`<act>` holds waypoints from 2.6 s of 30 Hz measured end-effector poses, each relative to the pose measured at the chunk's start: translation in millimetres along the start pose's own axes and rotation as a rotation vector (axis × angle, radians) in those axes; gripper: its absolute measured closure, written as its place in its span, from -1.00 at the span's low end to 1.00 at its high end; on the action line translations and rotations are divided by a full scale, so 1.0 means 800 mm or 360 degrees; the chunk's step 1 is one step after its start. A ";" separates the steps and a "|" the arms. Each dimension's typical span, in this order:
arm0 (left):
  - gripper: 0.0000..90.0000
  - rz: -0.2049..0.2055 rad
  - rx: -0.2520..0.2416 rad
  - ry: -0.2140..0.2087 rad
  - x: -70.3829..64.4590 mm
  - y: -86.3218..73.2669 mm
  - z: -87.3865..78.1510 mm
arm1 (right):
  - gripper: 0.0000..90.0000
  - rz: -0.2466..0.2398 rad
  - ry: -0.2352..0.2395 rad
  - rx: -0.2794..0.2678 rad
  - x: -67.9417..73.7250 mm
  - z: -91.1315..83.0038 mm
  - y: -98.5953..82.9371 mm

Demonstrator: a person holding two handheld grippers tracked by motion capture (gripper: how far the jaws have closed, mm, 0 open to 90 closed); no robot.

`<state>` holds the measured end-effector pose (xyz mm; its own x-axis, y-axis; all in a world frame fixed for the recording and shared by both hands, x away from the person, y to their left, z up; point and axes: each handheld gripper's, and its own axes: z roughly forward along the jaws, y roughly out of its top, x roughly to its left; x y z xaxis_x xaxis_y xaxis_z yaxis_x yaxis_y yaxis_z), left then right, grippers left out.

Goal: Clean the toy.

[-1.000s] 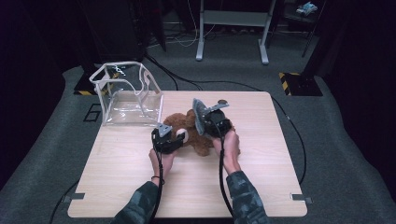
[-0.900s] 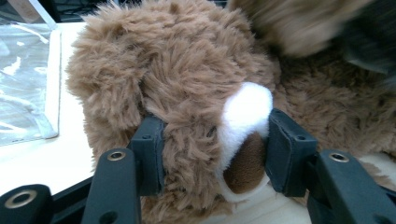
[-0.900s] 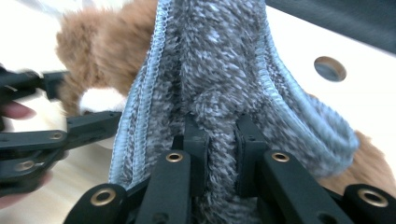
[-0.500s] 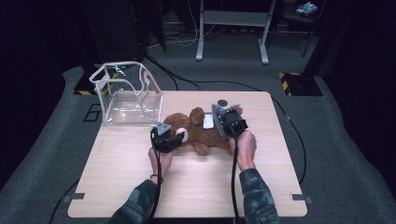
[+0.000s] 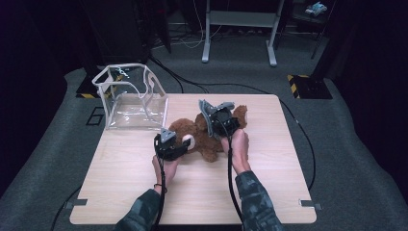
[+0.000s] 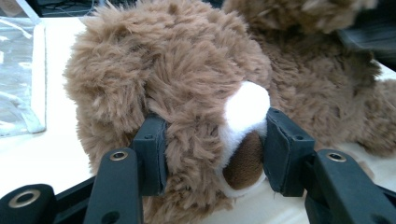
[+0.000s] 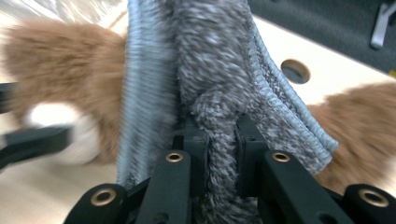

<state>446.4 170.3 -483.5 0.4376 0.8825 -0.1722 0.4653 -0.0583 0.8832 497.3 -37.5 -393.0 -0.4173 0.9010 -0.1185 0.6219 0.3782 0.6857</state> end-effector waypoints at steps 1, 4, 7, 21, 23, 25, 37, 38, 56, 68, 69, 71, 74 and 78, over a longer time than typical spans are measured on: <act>0.07 0.0006 0.0008 -0.0010 0.000 0.000 -0.001 | 0.75 0.0040 0.0019 0.0032 -0.006 0.013 -0.002; 0.07 0.0000 0.0010 -0.0022 -0.001 0.003 0.000 | 0.76 0.0100 -0.0030 0.0084 -0.026 0.029 -0.011; -0.02 0.0006 0.0012 -0.0015 -0.001 0.004 0.003 | 0.76 0.0143 -0.0076 0.0129 -0.037 0.038 -0.022; -0.10 0.0026 0.0213 0.0016 0.028 -0.043 -0.012 | 0.75 0.0193 -0.0020 0.0023 -0.050 0.019 -0.042; 0.09 -0.0078 0.0245 -0.0006 0.043 -0.053 -0.007 | 0.75 0.0231 0.0009 -0.0016 -0.051 0.001 -0.048; 0.11 -0.0100 0.0243 -0.0012 0.046 -0.054 -0.007 | 0.75 0.0222 0.0014 -0.0036 -0.050 -0.005 -0.049; 0.96 -0.0191 0.0300 -0.0008 0.063 -0.049 0.008 | 0.75 0.0086 0.0119 -0.0169 -0.001 -0.040 -0.039; 0.97 -0.0185 0.0310 -0.0004 0.063 -0.048 0.009 | 0.75 0.0014 0.0156 -0.0176 0.021 -0.042 -0.032; 0.99 -0.0074 0.0352 -0.0031 0.065 -0.046 0.011 | 0.75 -0.0066 0.0209 -0.0001 0.078 0.031 -0.013; 0.99 -0.0083 0.0345 -0.0058 0.066 -0.048 0.009 | 0.74 -0.0153 0.0173 -0.0062 0.086 0.006 -0.006; 0.99 -0.0083 0.0345 -0.0058 0.066 -0.048 0.009 | 0.74 -0.0153 0.0173 -0.0062 0.086 0.006 -0.006; 0.99 -0.0092 0.0347 -0.0061 0.065 -0.048 0.009 | 0.74 -0.0190 0.0206 -0.0126 0.097 0.000 0.011; 1.00 -0.0101 0.0336 -0.0061 0.066 -0.048 0.009 | 0.74 -0.0248 0.0193 -0.0074 0.113 0.016 0.026; 1.00 -0.0114 0.0323 -0.0093 0.068 -0.049 0.006 | 0.74 -0.0118 0.0193 -0.0044 0.095 0.041 0.013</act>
<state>455.9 218.4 -529.5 0.4389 0.8597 -0.2613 0.6395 -0.0945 0.7629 493.7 41.9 -418.8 -0.5397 0.8378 -0.0832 0.5683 0.4354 0.6981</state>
